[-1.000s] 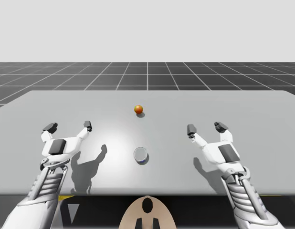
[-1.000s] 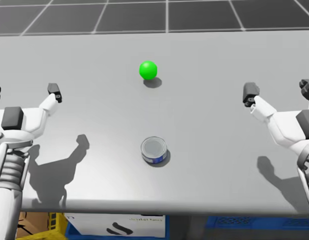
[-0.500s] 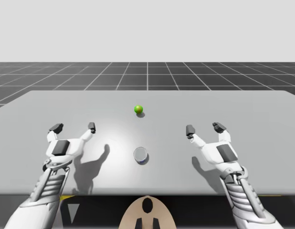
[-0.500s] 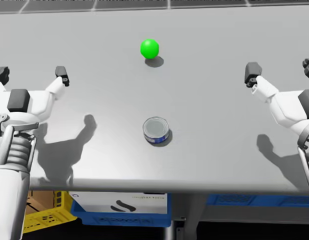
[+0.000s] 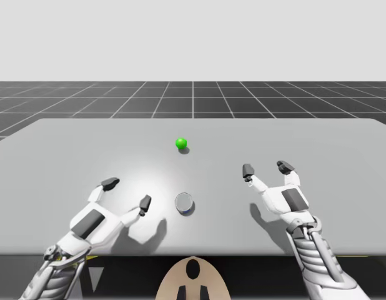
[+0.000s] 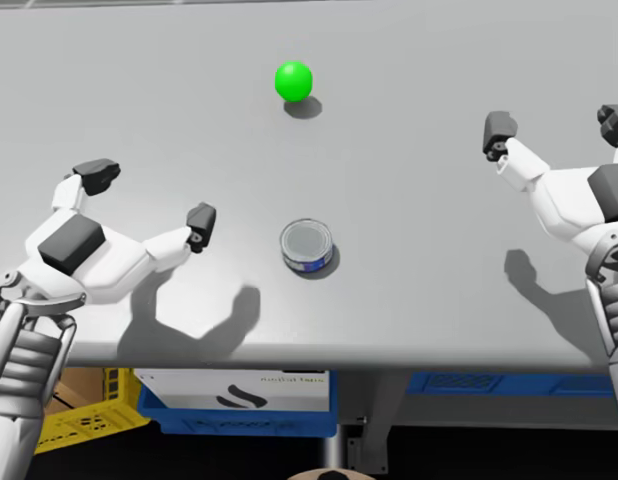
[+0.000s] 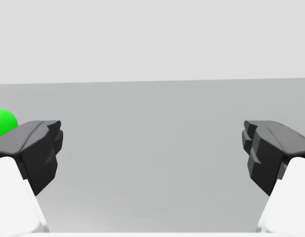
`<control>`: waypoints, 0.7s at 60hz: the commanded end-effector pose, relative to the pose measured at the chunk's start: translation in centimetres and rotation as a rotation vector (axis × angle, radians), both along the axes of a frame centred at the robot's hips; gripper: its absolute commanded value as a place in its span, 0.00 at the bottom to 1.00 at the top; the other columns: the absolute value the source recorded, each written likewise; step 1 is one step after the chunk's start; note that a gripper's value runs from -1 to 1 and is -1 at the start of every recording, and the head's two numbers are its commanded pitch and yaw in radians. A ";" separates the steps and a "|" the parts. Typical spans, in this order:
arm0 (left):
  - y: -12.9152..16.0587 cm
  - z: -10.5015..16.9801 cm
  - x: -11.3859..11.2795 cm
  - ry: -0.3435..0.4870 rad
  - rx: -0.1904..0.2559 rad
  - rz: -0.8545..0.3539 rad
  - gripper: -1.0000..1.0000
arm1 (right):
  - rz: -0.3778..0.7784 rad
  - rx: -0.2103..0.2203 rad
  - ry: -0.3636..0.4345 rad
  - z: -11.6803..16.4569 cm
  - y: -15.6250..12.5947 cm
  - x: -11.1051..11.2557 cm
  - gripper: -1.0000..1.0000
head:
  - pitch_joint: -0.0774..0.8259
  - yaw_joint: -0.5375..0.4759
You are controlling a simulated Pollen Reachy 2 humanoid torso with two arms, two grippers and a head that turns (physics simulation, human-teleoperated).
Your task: Watch the red light. When it turns green, pick up the object.
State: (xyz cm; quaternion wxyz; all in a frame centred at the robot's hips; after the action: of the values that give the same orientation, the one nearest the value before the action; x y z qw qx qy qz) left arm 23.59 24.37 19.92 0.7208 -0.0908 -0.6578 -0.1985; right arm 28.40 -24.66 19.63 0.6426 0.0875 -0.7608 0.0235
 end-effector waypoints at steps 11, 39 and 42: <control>-3.6 -2.4 -1.4 0.165 -0.011 -0.254 0.00 | -0.002 0.013 0.000 -0.1 0.1 0.0 0.00 | 0.94 0.58; -9.2 -5.5 2.8 0.297 -0.037 -0.335 0.00 | -0.014 0.003 -0.007 0.1 0.0 -0.1 0.00 | 0.94 0.58; -9.8 -5.8 3.1 0.300 -0.030 -0.336 0.00 | -0.014 0.004 -0.008 0.2 0.0 -0.1 0.00 | 0.94 0.58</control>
State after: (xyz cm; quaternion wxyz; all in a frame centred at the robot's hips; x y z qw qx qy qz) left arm 25.52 16.35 15.00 0.7604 -0.2307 -0.5342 -0.2886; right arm 28.33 -24.84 19.80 0.6399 0.0788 -0.7641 0.0229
